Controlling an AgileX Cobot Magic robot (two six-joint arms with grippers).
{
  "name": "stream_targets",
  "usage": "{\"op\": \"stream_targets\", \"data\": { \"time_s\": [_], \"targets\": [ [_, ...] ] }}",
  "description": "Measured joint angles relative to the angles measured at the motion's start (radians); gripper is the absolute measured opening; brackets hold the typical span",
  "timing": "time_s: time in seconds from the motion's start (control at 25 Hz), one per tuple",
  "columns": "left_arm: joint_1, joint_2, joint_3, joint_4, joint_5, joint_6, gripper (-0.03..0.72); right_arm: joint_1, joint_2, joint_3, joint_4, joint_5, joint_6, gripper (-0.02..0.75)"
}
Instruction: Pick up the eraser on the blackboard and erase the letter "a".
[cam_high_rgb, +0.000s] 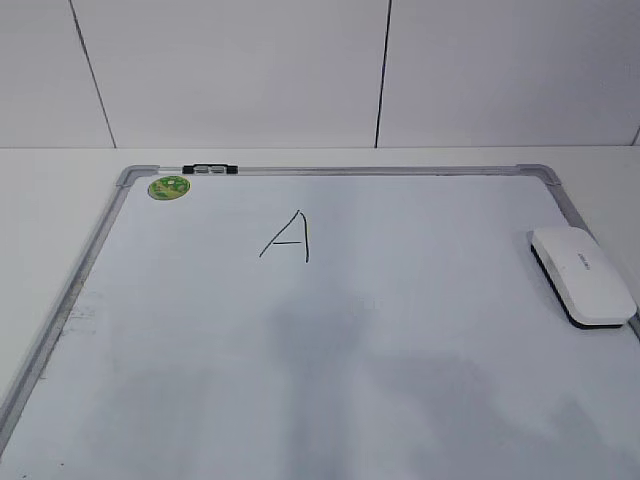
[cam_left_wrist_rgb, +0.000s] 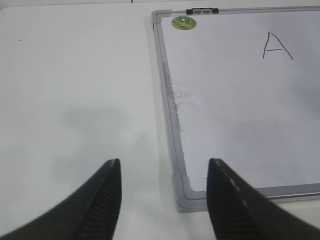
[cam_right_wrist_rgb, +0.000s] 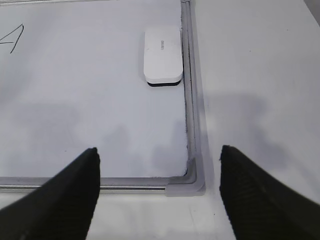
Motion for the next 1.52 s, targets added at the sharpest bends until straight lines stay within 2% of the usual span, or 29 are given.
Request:
{"op": "stream_targets", "data": {
  "time_s": [1.52],
  "targets": [
    [0.0,0.0,0.0,0.0,0.0,0.0,0.414,0.0,0.0,0.0,-0.022,0.0,0.0,0.593]
  ]
}}
